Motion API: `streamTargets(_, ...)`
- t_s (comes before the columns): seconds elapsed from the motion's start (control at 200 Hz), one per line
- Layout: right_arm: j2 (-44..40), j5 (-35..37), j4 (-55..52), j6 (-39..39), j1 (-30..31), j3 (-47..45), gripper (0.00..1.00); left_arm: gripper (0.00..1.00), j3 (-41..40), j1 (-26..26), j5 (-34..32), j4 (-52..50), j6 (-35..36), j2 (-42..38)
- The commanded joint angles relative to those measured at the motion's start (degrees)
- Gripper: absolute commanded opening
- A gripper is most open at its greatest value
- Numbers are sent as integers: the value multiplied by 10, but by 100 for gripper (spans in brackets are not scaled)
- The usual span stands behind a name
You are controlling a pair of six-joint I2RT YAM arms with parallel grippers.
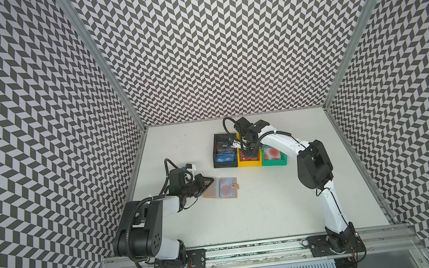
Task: Take the credit cards out of the card holder
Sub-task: Place the credit card in the storage box, then flip over the card slot in the card holder.
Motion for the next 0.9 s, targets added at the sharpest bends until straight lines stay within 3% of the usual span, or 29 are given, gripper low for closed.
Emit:
streamTargets(0.0,-98,-114,52,39,9,-45,21,0,-8,-5,-18,-22,18,-13)
streamTargets(0.18,-194,-268,173,123,37,-185,18,0,-13,-8,-25,-42,31,-17)
streamTargets(0.38,-227,-412,340,273,76,-337,12,0,-17,-11,-57,-78,50,-26)
streamTargets(0.556,-203,-453,435,358,83,-410,6,0,-24,-11,-78,-92,56,-34)
streamTargets(0.896,-129,-441,456,381,82,-409,1,0,-28,-11,-104,-92,63,-10)
